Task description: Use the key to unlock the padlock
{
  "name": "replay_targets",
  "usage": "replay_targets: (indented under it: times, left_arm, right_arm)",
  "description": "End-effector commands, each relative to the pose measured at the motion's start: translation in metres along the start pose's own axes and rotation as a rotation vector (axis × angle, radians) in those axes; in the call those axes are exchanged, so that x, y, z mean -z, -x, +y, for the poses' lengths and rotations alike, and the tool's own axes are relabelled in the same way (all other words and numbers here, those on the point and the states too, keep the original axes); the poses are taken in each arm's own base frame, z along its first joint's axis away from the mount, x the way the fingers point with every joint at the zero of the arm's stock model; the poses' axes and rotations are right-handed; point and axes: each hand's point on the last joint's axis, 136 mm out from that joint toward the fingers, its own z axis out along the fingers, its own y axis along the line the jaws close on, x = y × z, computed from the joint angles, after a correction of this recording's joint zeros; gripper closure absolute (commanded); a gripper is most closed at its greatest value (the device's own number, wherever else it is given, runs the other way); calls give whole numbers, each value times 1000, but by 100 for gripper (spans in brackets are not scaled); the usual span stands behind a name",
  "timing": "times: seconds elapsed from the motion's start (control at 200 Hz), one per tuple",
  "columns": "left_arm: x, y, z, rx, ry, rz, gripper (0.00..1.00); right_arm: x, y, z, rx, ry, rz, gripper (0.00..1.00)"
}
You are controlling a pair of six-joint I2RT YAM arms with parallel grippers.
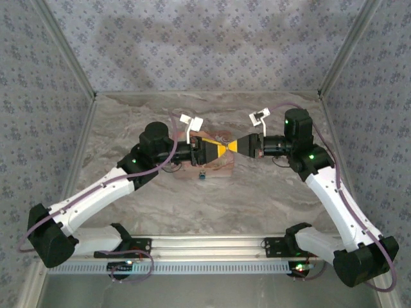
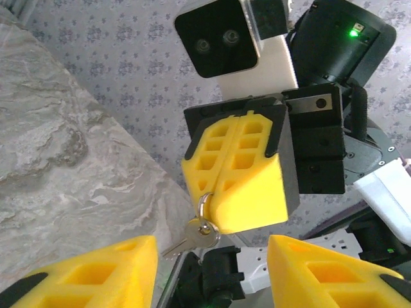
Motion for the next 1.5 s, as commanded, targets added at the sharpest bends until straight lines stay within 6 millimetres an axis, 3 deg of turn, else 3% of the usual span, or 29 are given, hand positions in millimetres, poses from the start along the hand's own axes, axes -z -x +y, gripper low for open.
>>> replay_targets:
  times: [0.0, 0.255, 0.46, 0.77, 0.834, 0.889, 0.999, 1.339, 1.439, 1.494]
  left_arm:
    - [-7, 3, -16, -21, -76, 2, 51]
    - [-13, 4, -16, -14, -91, 5, 57]
    - [-13, 4, -15, -16, -86, 6, 76]
    - [-8, -1, -8, -19, -38, 13, 91]
    - [-7, -2, -7, -18, -29, 11, 90]
    - [-5, -1, -6, -19, -17, 9, 79]
    - [-3, -1, -8, -27, -13, 4, 79]
    - [-4, 1, -9, -24, -22, -1, 97]
    - [-4, 1, -9, -21, -20, -1, 81]
    - [-5, 0, -8, -18, -21, 0, 81]
  right_arm:
    - [0, -3, 8, 8, 29, 11, 94]
    - [-1, -3, 9, 8, 33, 9, 94]
    - [0, -3, 6, 7, 28, 7, 93]
    - [5, 0, 3, 3, 25, -4, 92]
    - [5, -1, 3, 5, 27, -1, 92]
    - [5, -1, 3, 4, 29, 0, 92]
    - [5, -3, 4, 2, 30, 3, 92]
    - [5, -3, 8, 8, 36, 6, 92]
    - [5, -3, 8, 9, 38, 5, 92]
    - [5, -3, 8, 10, 37, 5, 92]
